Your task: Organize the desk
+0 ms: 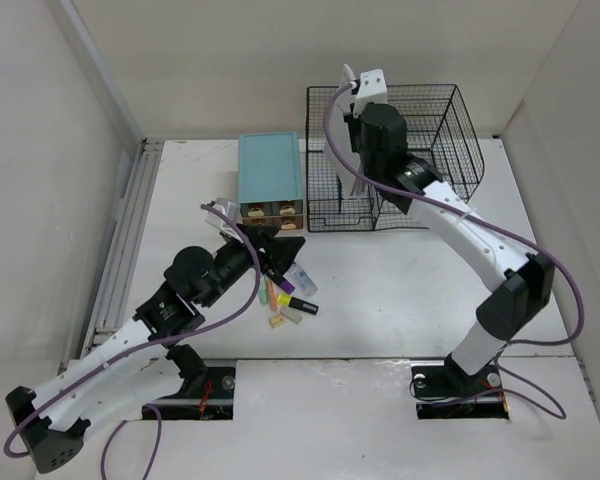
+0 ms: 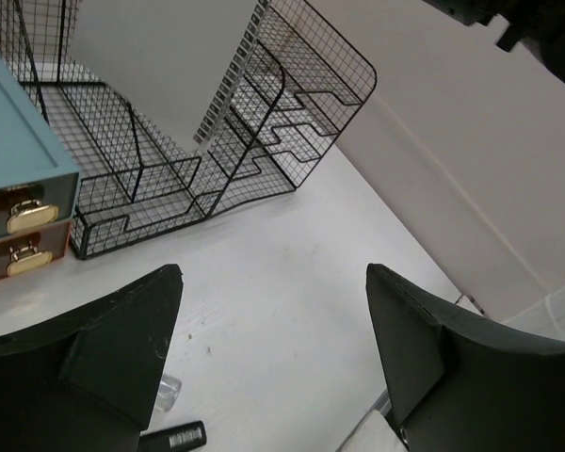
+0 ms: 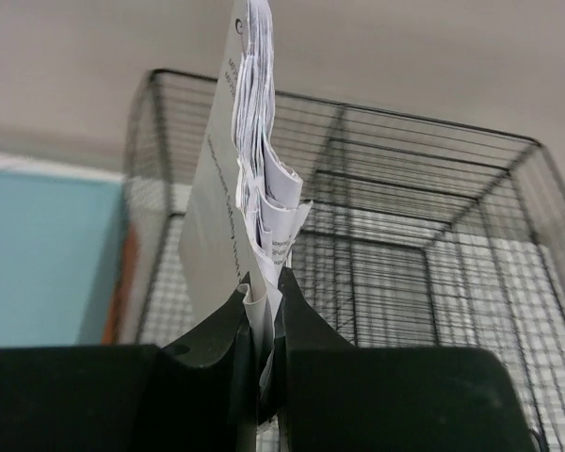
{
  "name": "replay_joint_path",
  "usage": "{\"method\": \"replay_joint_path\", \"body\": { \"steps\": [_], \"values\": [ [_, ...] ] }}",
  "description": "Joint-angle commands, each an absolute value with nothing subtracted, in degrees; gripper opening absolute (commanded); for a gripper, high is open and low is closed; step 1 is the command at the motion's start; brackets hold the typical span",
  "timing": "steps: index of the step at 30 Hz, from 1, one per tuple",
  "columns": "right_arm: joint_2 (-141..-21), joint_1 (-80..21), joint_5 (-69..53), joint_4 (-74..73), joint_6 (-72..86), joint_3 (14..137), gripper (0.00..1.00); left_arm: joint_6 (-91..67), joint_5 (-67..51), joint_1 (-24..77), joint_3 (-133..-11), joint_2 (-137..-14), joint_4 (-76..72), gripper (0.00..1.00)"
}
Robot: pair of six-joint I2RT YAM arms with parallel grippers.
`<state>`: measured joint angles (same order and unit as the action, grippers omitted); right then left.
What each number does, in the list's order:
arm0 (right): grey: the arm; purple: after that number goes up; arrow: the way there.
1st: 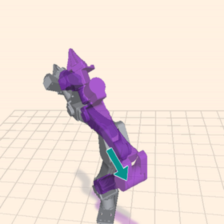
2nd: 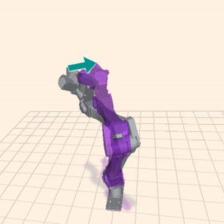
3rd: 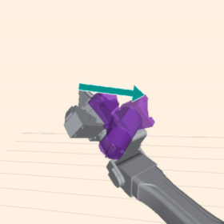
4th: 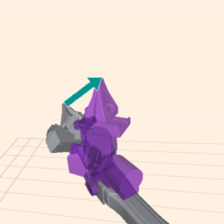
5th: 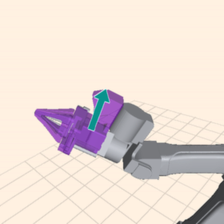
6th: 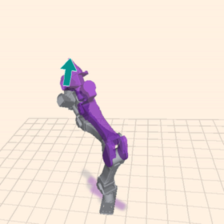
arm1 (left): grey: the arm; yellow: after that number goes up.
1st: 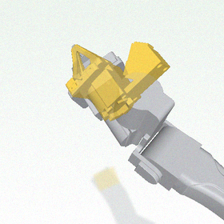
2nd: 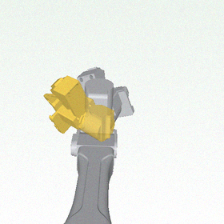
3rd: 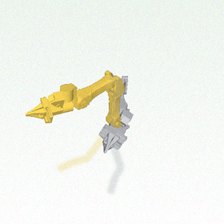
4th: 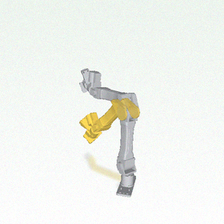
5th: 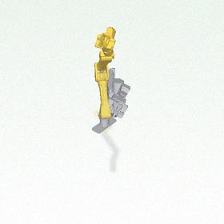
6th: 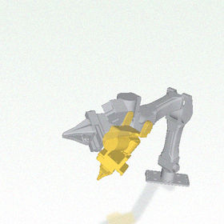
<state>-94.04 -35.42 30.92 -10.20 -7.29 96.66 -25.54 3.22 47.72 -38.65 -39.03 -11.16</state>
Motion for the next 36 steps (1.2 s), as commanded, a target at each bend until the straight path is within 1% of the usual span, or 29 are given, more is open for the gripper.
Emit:
{"method": "replay_joint_path", "body": {
  "steps": [1,4,15,22,27,36],
  "values": [
    [-96.1,-35.5,53.7,2.6,-8.5,102.6,0.0,-27.1,4.7,47.5,-37.3,-36.0,-9.8,0.77],
    [-98.6,-35.5,61.1,6.5,-11.2,104.0,0.0,-27.7,5.3,47.5,-36.6,-34.5,-9.1,0.77],
    [-96.5,-32.4,59.3,11.4,-13.8,98.7,0.0,-28.2,5.9,47.5,-36.0,-33.2,-8.0,0.77],
    [-95.4,-32.4,61.7,13.9,-16.5,96.3,0.0,-28.2,5.4,47.5,-35.5,-33.2,-8.5,0.77],
    [-92.6,-34.9,63.2,22.8,-23.0,92.3,0.0,-28.2,5.4,47.5,-35.0,-33.2,-9.6,0.77],
    [-92.2,-36.1,65.2,25.5,-24.7,91.0,0.0,-28.2,4.8,47.5,-34.5,-33.7,-10.1,0.77]
  ]
}}
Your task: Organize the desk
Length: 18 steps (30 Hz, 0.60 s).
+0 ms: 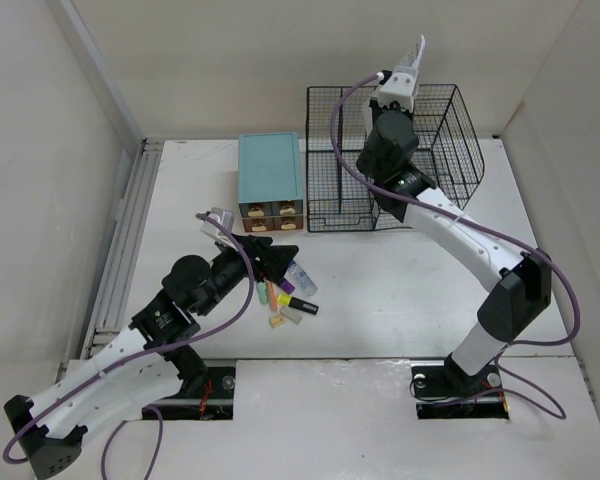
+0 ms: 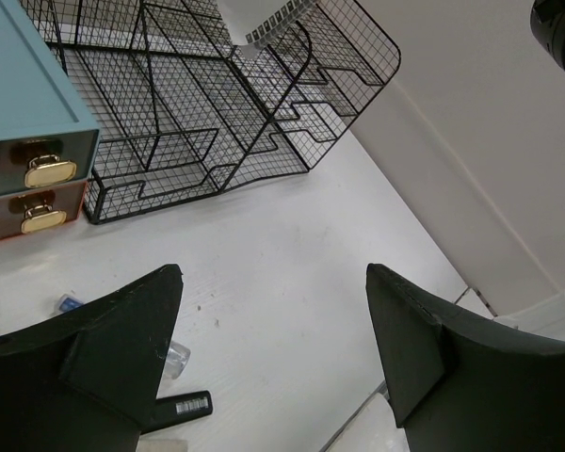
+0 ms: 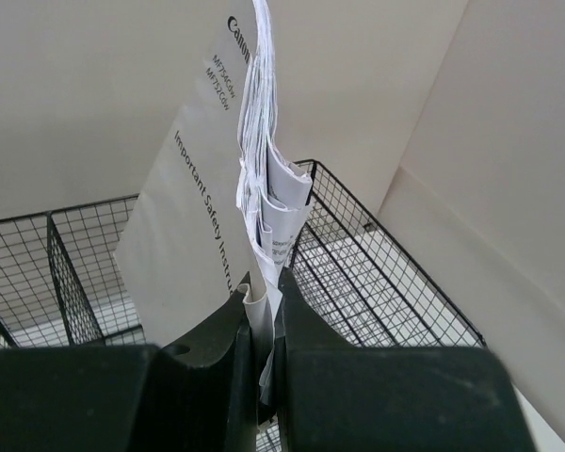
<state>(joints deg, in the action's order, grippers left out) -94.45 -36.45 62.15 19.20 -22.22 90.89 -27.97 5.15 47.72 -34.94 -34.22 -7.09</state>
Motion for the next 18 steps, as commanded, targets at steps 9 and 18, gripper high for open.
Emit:
{"method": "replay_joint_path", "body": {
  "steps": [9,18],
  "values": [
    [-95.0,-37.2,50.6,23.7,-23.5,86.7,0.0,-28.2,4.8,47.5,-33.9,-33.2,-10.1,0.77],
    [-104.9,-37.2,48.1,22.2,-23.5,91.0,0.0,-28.7,5.4,47.5,-32.9,-30.9,-9.1,0.77]
  ]
}}
